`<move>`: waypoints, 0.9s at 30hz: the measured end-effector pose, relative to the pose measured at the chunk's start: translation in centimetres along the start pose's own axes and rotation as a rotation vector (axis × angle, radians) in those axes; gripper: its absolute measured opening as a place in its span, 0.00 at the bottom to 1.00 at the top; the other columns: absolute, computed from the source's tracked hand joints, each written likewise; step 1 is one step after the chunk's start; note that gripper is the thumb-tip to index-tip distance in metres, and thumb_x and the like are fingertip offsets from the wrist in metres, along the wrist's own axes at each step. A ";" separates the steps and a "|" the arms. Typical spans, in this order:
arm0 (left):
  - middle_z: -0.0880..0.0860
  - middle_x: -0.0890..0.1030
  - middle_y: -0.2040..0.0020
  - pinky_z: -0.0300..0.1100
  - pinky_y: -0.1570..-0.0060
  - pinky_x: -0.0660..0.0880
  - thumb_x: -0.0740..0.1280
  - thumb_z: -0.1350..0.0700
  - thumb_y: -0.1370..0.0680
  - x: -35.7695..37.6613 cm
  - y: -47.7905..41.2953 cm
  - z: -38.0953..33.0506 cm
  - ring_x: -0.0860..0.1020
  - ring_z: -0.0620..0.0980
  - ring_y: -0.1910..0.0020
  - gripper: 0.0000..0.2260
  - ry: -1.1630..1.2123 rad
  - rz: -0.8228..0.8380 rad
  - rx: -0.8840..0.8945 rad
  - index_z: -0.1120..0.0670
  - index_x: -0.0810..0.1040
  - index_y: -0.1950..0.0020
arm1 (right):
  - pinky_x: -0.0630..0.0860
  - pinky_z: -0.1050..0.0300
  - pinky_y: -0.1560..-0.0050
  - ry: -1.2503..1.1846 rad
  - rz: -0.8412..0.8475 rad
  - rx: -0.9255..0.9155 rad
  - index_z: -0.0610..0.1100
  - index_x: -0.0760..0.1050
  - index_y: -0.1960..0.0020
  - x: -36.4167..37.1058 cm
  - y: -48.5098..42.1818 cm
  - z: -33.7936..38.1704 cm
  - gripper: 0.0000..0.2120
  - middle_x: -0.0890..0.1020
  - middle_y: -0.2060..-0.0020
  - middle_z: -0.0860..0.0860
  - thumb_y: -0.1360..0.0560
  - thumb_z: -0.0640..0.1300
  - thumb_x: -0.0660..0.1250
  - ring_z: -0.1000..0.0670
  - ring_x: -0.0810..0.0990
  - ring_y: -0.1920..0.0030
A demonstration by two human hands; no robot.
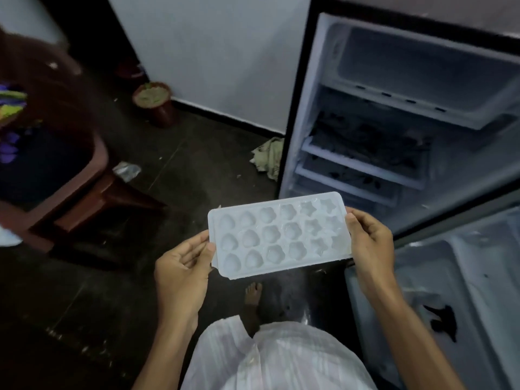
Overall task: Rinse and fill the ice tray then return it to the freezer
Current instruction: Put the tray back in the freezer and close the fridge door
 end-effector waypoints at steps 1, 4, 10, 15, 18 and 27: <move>0.49 0.87 0.52 0.38 0.54 0.83 0.71 0.63 0.22 0.9 -0.9 -0.5 0.86 0.44 0.52 0.10 -0.007 0.037 0.011 0.53 0.84 0.42 | 0.81 0.51 0.53 -0.024 -0.042 0.011 0.51 0.83 0.48 -0.3 -0.3 0.2 0.09 0.86 0.54 0.53 0.20 0.45 0.63 0.49 0.85 0.51; 0.49 0.87 0.51 0.40 0.53 0.83 0.71 0.63 0.22 3.6 -3.6 -1.7 0.86 0.44 0.51 0.10 -0.029 0.142 0.046 0.52 0.84 0.43 | 0.80 0.53 0.56 -0.080 -0.160 0.028 0.51 0.83 0.50 -1.1 -1.5 0.6 0.09 0.86 0.55 0.53 0.19 0.44 0.63 0.50 0.85 0.53; 0.50 0.87 0.50 0.48 0.45 0.81 0.71 0.63 0.22 9.6 -7.8 -4.6 0.85 0.45 0.50 0.11 -0.077 0.325 0.117 0.53 0.84 0.42 | 0.81 0.49 0.51 -0.173 -0.322 0.043 0.50 0.83 0.49 -2.9 -4.4 1.1 0.09 0.87 0.53 0.50 0.19 0.43 0.63 0.47 0.85 0.51; 0.50 0.87 0.50 0.46 0.47 0.82 0.71 0.62 0.23 15.1 -10.2 -7.2 0.85 0.44 0.51 0.11 -0.085 0.417 0.199 0.55 0.84 0.41 | 0.80 0.50 0.43 -0.206 -0.416 0.026 0.51 0.83 0.47 -4.6 -7.5 1.8 0.10 0.87 0.52 0.54 0.19 0.42 0.63 0.51 0.85 0.48; 0.50 0.87 0.50 0.41 0.50 0.82 0.71 0.62 0.22 18.5 -11.4 -8.5 0.85 0.44 0.52 0.11 -0.071 0.447 0.200 0.55 0.84 0.40 | 0.80 0.48 0.42 -0.201 -0.413 0.016 0.52 0.83 0.48 -6.0 -9.9 2.6 0.11 0.87 0.52 0.53 0.19 0.41 0.62 0.51 0.85 0.48; 0.50 0.87 0.52 0.38 0.55 0.82 0.72 0.62 0.23 28.1 -14.5 -11.0 0.86 0.43 0.56 0.08 -0.058 0.433 0.234 0.54 0.84 0.45 | 0.80 0.60 0.54 -0.218 -0.419 -0.064 0.51 0.82 0.51 -9.9 -18.5 5.4 0.12 0.86 0.54 0.53 0.18 0.40 0.61 0.55 0.85 0.53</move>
Point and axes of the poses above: each hand's wrist, its own y-axis away from the middle knuckle, its own x-axis out of the palm, z = x × y, the point moved 1 cm from there along -y, towards the middle knuckle
